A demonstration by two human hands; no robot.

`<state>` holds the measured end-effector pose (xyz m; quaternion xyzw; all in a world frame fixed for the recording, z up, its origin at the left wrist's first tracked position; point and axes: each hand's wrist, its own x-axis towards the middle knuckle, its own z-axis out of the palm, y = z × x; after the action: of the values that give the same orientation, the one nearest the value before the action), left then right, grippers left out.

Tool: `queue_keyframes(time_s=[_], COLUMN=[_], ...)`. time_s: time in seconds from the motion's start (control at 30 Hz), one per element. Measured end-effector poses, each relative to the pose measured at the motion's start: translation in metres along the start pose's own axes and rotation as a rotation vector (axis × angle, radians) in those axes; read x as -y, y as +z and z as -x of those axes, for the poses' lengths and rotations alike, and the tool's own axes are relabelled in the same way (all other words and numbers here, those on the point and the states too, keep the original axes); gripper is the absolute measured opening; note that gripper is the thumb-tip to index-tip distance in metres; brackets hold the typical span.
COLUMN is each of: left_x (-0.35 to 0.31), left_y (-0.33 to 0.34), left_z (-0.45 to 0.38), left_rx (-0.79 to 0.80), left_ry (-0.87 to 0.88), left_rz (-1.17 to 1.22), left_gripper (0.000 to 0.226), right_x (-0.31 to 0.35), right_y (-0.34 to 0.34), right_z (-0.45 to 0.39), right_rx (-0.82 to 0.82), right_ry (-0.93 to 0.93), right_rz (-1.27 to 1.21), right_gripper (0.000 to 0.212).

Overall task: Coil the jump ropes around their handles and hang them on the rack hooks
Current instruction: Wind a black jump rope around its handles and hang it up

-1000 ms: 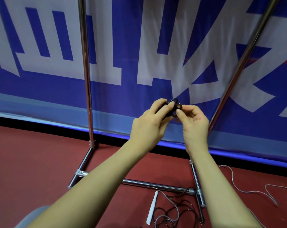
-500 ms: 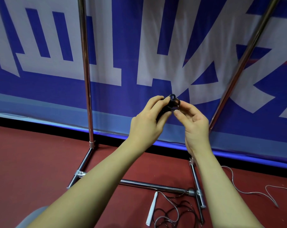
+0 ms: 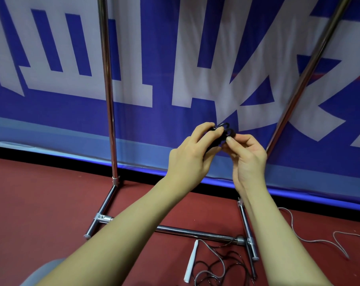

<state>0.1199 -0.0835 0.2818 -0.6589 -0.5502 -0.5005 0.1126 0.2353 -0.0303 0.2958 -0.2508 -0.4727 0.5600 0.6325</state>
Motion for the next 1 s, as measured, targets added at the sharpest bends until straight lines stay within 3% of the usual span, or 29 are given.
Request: queue_keyframes(time_s=[0.23, 0.6, 1.0], left_x=[0.010, 0.007, 0.014], left_y=[0.004, -0.002, -0.010], left_z=[0.000, -0.002, -0.006], left_rx=[-0.050, 0.019, -0.013], left_ry=[0.079, 0.050, 0.145], left_rz=[-0.136, -0.060, -0.058], left_gripper=[0.034, 0.041, 0.047], right_x=[0.003, 0.008, 0.012], right_y=[0.006, 0.007, 0.008], right_z=[0.003, 0.004, 0.003], right_rx=[0.009, 0.003, 0.068], right_ry=[-0.054, -0.181, -0.093], right_rz=[0.091, 0.237, 0.090], right_gripper=[0.025, 0.020, 0.019])
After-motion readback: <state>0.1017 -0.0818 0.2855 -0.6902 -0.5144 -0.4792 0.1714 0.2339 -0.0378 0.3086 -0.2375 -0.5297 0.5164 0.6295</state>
